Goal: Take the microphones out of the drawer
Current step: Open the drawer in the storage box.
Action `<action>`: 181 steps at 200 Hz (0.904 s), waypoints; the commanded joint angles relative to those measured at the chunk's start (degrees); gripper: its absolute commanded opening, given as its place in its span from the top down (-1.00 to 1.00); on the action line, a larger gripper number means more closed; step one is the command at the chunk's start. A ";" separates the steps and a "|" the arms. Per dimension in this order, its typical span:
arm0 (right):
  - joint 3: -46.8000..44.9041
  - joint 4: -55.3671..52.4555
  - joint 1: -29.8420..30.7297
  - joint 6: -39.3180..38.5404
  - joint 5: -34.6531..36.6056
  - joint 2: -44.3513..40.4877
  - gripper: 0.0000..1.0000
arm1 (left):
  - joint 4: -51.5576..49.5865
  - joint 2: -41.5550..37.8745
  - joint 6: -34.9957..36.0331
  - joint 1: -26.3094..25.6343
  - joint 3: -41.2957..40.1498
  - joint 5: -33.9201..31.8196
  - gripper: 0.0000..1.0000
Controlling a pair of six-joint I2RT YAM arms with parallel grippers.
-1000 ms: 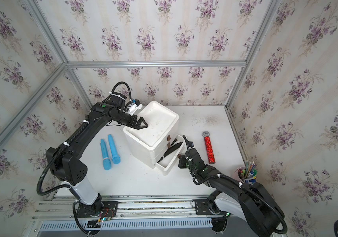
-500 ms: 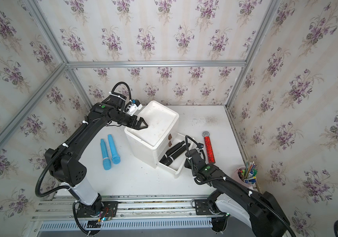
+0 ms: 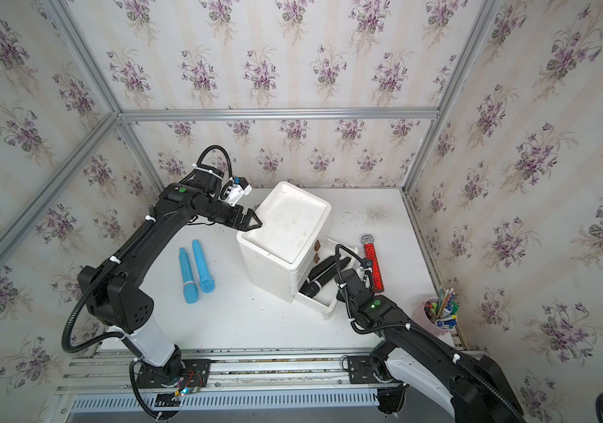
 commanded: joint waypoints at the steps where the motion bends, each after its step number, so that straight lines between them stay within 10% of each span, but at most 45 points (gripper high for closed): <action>1: 1.21 2.32 0.05 -2.04 -0.89 -1.22 0.14 | -0.22 -0.58 0.49 0.11 -0.19 0.29 -0.98; 93: 14.53 -1.73 -0.17 -12.99 -4.00 5.05 -0.97 | -0.06 -1.43 0.52 0.20 -0.45 0.03 -0.98; 181: 13.25 14.22 -0.13 -12.11 -17.08 15.83 -0.99 | -0.09 -2.40 0.61 0.44 -0.88 -0.39 -0.99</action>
